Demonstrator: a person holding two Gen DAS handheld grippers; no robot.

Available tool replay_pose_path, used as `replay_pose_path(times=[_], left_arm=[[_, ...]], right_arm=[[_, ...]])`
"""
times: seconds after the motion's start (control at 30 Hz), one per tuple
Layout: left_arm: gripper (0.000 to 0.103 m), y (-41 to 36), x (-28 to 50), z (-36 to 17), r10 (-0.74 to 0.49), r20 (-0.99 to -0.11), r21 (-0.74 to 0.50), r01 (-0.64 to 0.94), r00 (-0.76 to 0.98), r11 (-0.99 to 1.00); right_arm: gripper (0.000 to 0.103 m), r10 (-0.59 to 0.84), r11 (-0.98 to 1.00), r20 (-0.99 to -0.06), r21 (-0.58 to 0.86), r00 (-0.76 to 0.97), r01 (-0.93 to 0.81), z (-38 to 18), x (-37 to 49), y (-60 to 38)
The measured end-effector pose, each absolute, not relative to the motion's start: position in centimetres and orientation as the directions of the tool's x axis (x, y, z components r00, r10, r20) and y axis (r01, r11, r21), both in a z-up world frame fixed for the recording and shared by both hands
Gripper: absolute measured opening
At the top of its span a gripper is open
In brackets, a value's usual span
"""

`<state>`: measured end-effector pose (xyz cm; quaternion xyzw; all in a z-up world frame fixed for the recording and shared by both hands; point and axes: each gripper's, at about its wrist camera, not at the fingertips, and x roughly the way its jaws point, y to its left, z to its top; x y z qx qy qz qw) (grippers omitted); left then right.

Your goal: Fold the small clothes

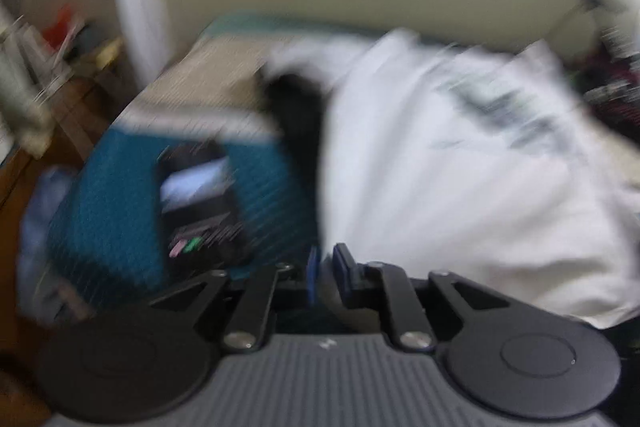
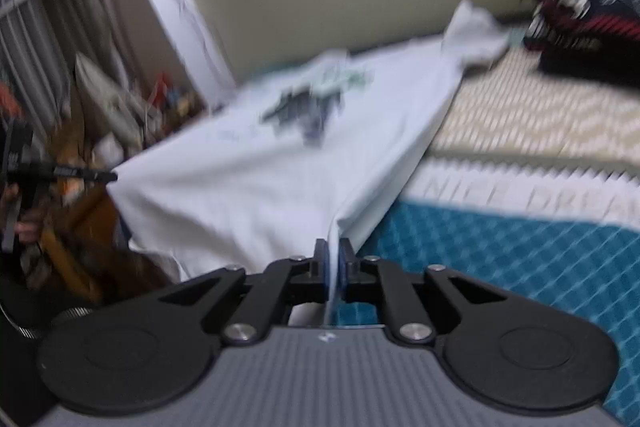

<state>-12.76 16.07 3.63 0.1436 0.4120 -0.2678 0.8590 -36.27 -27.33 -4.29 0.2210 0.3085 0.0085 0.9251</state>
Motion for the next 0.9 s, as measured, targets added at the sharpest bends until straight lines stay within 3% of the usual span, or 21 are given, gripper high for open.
replay_pose_path(times=[0.1, 0.17, 0.27, 0.33, 0.47, 0.57, 0.73, 0.83, 0.87, 0.9], left_arm=[[0.017, 16.8, -11.1, 2.8, -0.297, -0.799, 0.017, 0.512, 0.524, 0.859], [0.024, 16.8, -10.7, 4.0, -0.347, -0.761, -0.03, 0.506, 0.548, 0.862], [0.04, 14.1, -10.3, 6.4, -0.442, -0.671, -0.056, 0.554, 0.595, 0.831], [0.044, 10.6, -9.9, 7.6, -0.519, -0.618, -0.071, 0.615, 0.591, 0.785], [0.049, 1.4, -8.0, 8.7, -0.658, -0.55, -0.106, 0.739, 0.514, 0.666], [0.054, -6.5, -5.0, 8.2, -0.746, -0.529, -0.217, 0.785, 0.405, 0.58], [0.053, -16.2, -1.2, 4.1, -0.756, -0.543, -0.263, 0.781, 0.365, 0.566], [0.05, -18.4, 0.1, 0.2, -0.731, -0.584, -0.268, 0.766, 0.354, 0.584], [0.05, -18.5, 0.6, -1.1, -0.728, -0.594, -0.278, 0.761, 0.344, 0.586], [0.05, -18.1, 0.9, -2.1, -0.72, -0.607, -0.281, 0.756, 0.337, 0.591]], right_arm=[[0.045, 0.18, 0.896, -0.58, 0.43, 0.795, 0.11, -5.1, -36.1, -28.0], [0.045, 0.139, 0.899, -0.565, 0.417, 0.814, 0.135, -4.3, -36.6, -29.1], [0.044, 0.061, 0.883, -0.537, 0.423, 0.841, 0.205, -3.2, -36.5, -31.9], [0.041, -0.001, 0.867, -0.525, 0.423, 0.851, 0.262, -2.9, -35.6, -33.6], [0.03, -0.081, 0.806, -0.502, 0.476, 0.861, 0.353, -3.4, -33.0, -37.3], [0.027, -0.066, 0.703, -0.486, 0.597, 0.872, 0.386, -4.5, -30.2, -40.1], [0.028, -0.058, 0.543, -0.453, 0.733, 0.889, 0.409, -6.1, -25.7, -42.9], [0.042, -0.105, 0.47, -0.46, 0.758, 0.882, 0.452, -6.7, -23.5, -44.2], [0.054, -0.13, 0.461, -0.465, 0.753, 0.876, 0.469, -6.7, -22.9, -44.5], [0.057, -0.163, 0.467, -0.473, 0.736, 0.866, 0.49, -6.6, -22.2, -44.7]])
